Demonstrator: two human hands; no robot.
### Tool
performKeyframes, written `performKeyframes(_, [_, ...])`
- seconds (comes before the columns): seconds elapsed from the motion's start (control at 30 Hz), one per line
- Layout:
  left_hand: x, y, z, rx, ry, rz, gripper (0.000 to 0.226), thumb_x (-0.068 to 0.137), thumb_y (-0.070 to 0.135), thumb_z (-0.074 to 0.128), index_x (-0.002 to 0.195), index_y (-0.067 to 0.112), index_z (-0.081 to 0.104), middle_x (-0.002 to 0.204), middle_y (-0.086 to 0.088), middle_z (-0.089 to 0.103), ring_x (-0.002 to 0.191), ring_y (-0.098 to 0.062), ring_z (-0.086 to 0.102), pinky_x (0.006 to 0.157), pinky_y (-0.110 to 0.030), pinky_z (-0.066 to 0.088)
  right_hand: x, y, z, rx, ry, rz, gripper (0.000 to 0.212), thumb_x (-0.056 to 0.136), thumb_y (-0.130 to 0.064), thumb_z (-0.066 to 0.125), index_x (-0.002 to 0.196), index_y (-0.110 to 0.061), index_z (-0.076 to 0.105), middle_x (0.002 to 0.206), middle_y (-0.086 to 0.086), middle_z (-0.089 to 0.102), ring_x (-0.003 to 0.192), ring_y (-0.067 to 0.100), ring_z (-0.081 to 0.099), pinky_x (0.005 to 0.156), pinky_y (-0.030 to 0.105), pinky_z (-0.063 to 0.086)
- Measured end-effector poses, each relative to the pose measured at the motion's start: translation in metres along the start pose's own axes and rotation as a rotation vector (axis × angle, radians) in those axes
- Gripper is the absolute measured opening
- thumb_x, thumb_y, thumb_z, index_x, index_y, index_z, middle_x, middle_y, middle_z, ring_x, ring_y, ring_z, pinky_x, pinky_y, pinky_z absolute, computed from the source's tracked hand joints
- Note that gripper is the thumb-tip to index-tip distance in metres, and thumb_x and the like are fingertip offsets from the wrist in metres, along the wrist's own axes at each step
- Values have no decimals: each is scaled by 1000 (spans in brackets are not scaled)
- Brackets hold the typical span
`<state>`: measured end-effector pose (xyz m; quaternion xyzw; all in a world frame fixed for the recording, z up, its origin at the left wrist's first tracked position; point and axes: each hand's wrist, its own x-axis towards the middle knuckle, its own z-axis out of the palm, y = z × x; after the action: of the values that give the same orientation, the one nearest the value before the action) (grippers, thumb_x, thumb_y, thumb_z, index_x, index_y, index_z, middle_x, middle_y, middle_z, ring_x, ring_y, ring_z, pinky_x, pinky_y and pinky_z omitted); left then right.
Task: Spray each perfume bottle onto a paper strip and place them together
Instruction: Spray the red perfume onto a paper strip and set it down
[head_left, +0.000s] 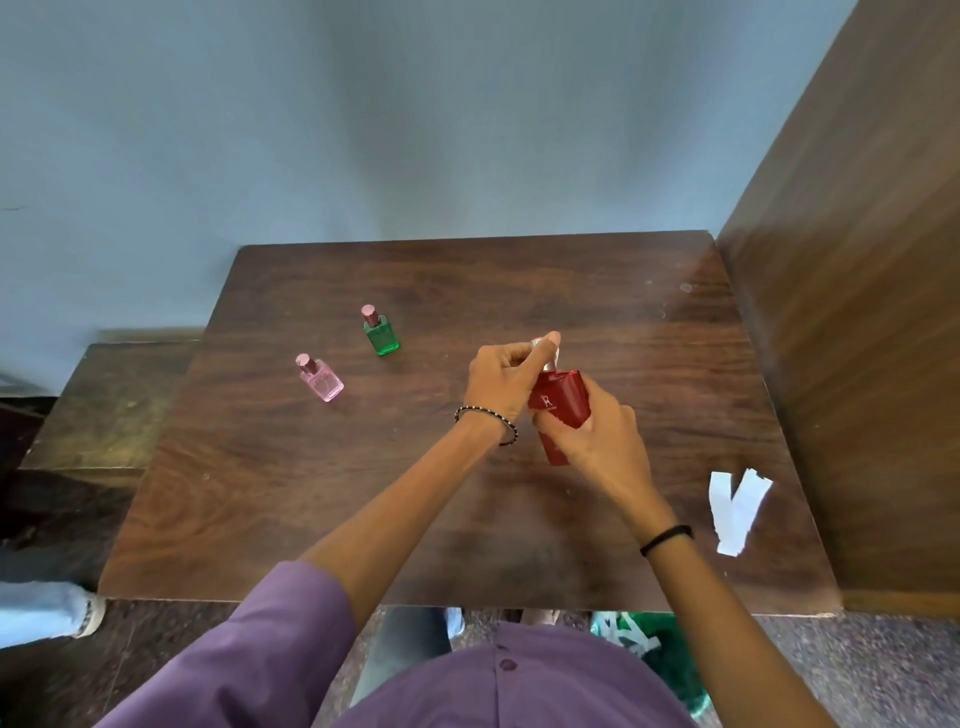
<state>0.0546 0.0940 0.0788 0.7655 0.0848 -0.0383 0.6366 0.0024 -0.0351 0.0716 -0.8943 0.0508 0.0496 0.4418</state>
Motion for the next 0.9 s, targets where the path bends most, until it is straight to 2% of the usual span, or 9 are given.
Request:
performKeyframes(0.1, [0,-1,-4,-4,-40,-24,71,87,52,69,67,-15,56,57,-7,31,51,-12,35,62,-26,36,3,2,-15,334,-231,54,29,79,-40,82,104,-32,69,91,-4,78,80,16,76,74,36,62])
performKeyframes(0.17, [0,-4,-4,-26,-60,-58,64,87,49,70,56,-6,58,48,2,34,43,-4,35,59,-18,38,2,3,-21,535,-345,92,32,81,-28,84,109,-23,70,95,7,80,77,28,79,70,40,65])
performKeyframes(0.23, [-1,-6,-1,-34,-81,-80,57,87,48,71,50,6,59,42,10,39,41,-2,38,54,-10,38,2,5,-27,629,-413,138,37,82,-23,85,115,-17,69,97,13,80,80,33,79,65,35,64])
performKeyframes(0.3, [-1,-7,1,-86,-84,-85,56,87,46,72,58,-2,65,47,1,54,47,-6,53,59,-13,45,3,9,-31,683,-490,190,44,82,-26,85,120,-14,67,101,18,79,82,38,78,68,35,63])
performKeyframes(0.4, [10,1,-6,-278,-6,-111,49,88,33,74,79,-15,69,75,-16,76,73,-23,77,71,-23,58,-5,19,-34,837,-630,254,45,82,-27,85,121,-13,68,108,29,74,81,40,75,69,39,61])
performKeyframes(0.5, [25,13,-23,-312,28,-143,38,87,31,76,78,-6,74,87,-14,79,82,-28,78,71,-23,60,-15,29,-31,847,-671,230,37,82,-27,86,116,-20,72,111,29,73,82,40,75,72,41,61])
performKeyframes(0.6, [29,16,-32,-243,-22,-165,47,85,35,77,89,-12,74,85,-12,79,82,-25,78,69,-26,61,-21,33,-28,897,-625,256,39,80,-31,87,115,-24,73,114,27,73,85,39,75,73,41,61])
performKeyframes(0.77, [22,16,-22,-179,-53,-197,36,85,36,78,85,0,80,83,-5,80,70,-10,75,62,-21,59,-16,37,-29,1118,-554,288,63,75,-20,90,130,-4,64,111,30,72,92,38,74,83,51,59])
performKeyframes(0.9, [17,17,-13,-232,-90,-235,38,84,36,79,85,-3,79,83,-17,76,70,-13,73,66,-27,61,-8,36,-38,1182,-624,165,66,84,-9,81,144,-24,57,128,29,66,112,40,69,89,55,57])
